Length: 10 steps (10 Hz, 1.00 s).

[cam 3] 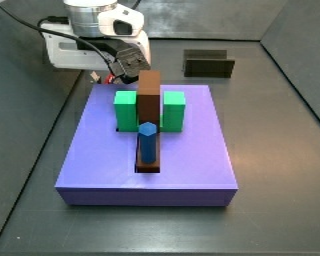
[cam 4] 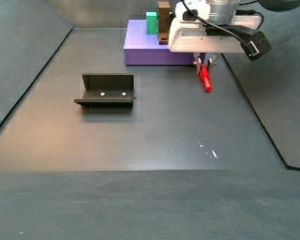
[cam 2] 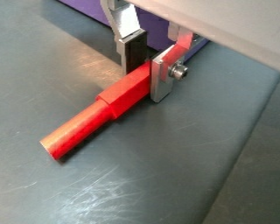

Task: Pick up the red object. Move up. Place the red object on the fixture. Regrasp the red object. Move to above the board. Insert the red object.
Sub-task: Pick up the red object, then move up, then place the red object on the fixture.

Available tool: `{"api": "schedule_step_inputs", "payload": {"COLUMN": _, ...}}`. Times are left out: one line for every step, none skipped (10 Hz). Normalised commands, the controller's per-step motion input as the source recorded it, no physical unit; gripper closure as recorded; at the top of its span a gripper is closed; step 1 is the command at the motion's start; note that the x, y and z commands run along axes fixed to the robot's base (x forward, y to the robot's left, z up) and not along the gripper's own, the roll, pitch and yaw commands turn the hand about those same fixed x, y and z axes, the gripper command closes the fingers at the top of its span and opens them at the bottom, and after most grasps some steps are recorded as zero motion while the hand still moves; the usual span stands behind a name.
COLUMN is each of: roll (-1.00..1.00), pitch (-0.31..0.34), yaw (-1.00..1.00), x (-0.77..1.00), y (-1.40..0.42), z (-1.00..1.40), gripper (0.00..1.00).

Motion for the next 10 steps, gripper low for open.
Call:
{"api": "schedule_step_inputs", "payload": {"roll": 0.0, "pitch": 0.0, "yaw": 0.0, "x": 0.0, "y": 0.0, "z": 0.0, "gripper": 1.0}}
{"api": "schedule_step_inputs", "payload": {"roll": 0.0, "pitch": 0.0, "yaw": 0.0, "x": 0.0, "y": 0.0, "z": 0.83, "gripper": 1.0}}
{"api": "schedule_step_inputs", "payload": {"roll": 0.0, "pitch": -0.012, "yaw": 0.04, "x": 0.02, "y": -0.01, "z": 0.82, "gripper": 1.0}}
{"api": "schedule_step_inputs", "payload": {"roll": -0.02, "pitch": 0.017, "yaw": 0.04, "x": -0.02, "y": -0.02, "z": 0.65, "gripper": 1.0}}
{"api": "schedule_step_inputs", "payload": {"roll": -0.04, "pitch": 0.014, "yaw": 0.04, "x": -0.02, "y": -0.02, "z": 0.46, "gripper": 1.0}}
{"api": "schedule_step_inputs", "payload": {"roll": 0.0, "pitch": 0.0, "yaw": 0.0, "x": 0.0, "y": 0.0, "z": -0.02, "gripper": 1.0}}
{"api": "schedule_step_inputs", "payload": {"roll": -0.14, "pitch": -0.051, "yaw": 0.0, "x": -0.11, "y": 0.19, "z": -0.07, "gripper": 1.0}}
{"api": "schedule_step_inputs", "payload": {"roll": -0.94, "pitch": 0.177, "yaw": 0.0, "x": 0.55, "y": 0.46, "z": 0.17, "gripper": 1.0}}
{"api": "schedule_step_inputs", "payload": {"roll": -1.0, "pitch": -0.003, "yaw": 0.0, "x": 0.55, "y": 0.22, "z": 0.09, "gripper": 1.0}}
{"api": "schedule_step_inputs", "payload": {"roll": -1.0, "pitch": -0.04, "yaw": 0.0, "x": 0.57, "y": 0.21, "z": 0.07, "gripper": 1.0}}
